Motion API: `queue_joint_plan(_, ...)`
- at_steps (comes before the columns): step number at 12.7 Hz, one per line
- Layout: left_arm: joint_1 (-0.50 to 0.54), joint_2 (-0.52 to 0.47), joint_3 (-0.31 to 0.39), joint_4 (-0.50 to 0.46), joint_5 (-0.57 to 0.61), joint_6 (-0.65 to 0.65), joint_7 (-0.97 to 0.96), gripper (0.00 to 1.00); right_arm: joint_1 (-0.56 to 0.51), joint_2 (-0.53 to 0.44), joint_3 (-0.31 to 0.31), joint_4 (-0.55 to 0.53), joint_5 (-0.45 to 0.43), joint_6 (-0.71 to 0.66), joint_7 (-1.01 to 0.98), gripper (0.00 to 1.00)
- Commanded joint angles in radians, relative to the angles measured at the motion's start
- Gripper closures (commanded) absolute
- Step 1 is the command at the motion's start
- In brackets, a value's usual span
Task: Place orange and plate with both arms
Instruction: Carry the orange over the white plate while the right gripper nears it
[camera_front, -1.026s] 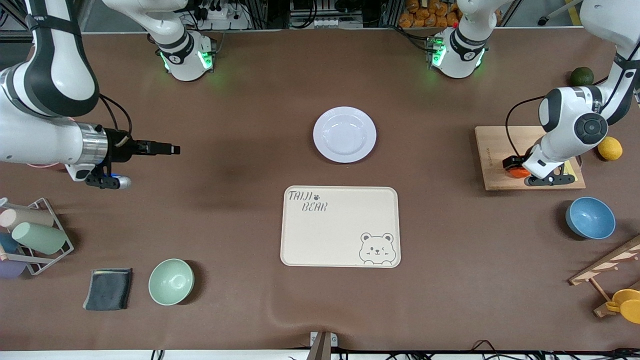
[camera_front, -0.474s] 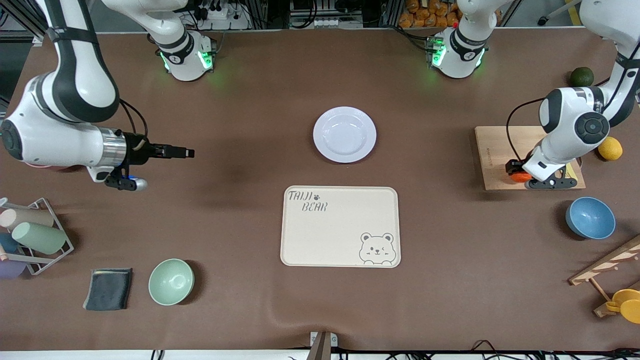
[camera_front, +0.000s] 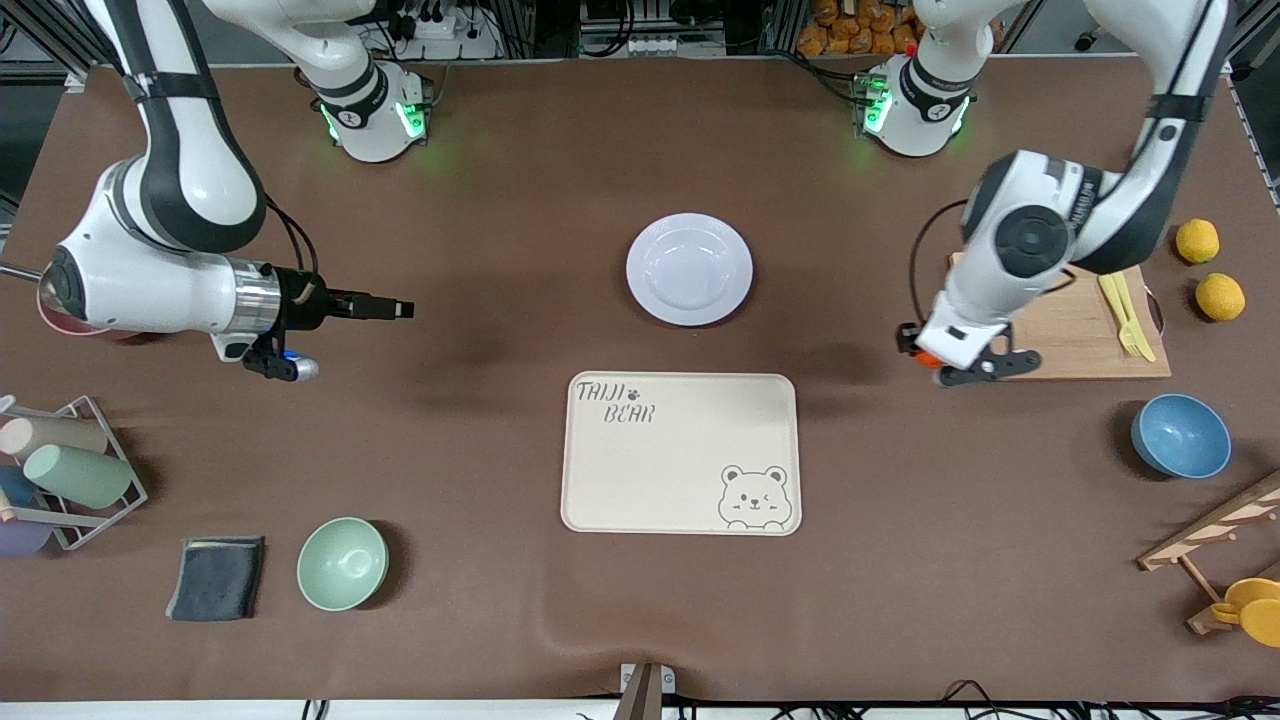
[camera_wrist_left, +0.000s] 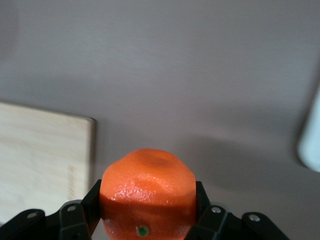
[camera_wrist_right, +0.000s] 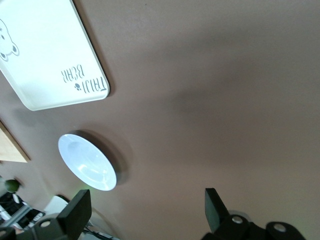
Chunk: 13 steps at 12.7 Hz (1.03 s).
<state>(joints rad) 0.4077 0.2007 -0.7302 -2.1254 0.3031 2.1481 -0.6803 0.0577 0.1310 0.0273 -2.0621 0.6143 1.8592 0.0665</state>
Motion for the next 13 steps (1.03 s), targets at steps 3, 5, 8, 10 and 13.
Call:
queue_joint_plan(3, -0.197, 0.124, -0.018, 0.133, -0.055, -0.068, -0.278, 0.99, 0.076, -0.027, -0.006, -0.117, 0.145, 0.147, -0.051, 0.0)
queue_joint_plan(5, -0.297, 0.17, -0.018, 0.157, -0.061, -0.068, -0.399, 0.99, 0.129, -0.024, -0.006, -0.136, 0.165, 0.216, -0.065, 0.0)
queue_joint_plan(8, -0.421, 0.288, -0.018, 0.238, -0.059, -0.05, -0.597, 0.99, 0.146, -0.014, -0.006, -0.138, 0.209, 0.209, -0.144, 0.0)
queue_joint_plan(10, -0.504, 0.363, -0.012, 0.272, -0.041, -0.011, -0.694, 0.98, 0.148, -0.008, -0.006, -0.157, 0.234, 0.207, -0.238, 0.0)
queue_joint_plan(13, -0.556, 0.417, -0.011, 0.262, 0.005, 0.029, -0.796, 0.96, 0.162, 0.007, -0.006, -0.193, 0.345, 0.207, -0.351, 0.0)
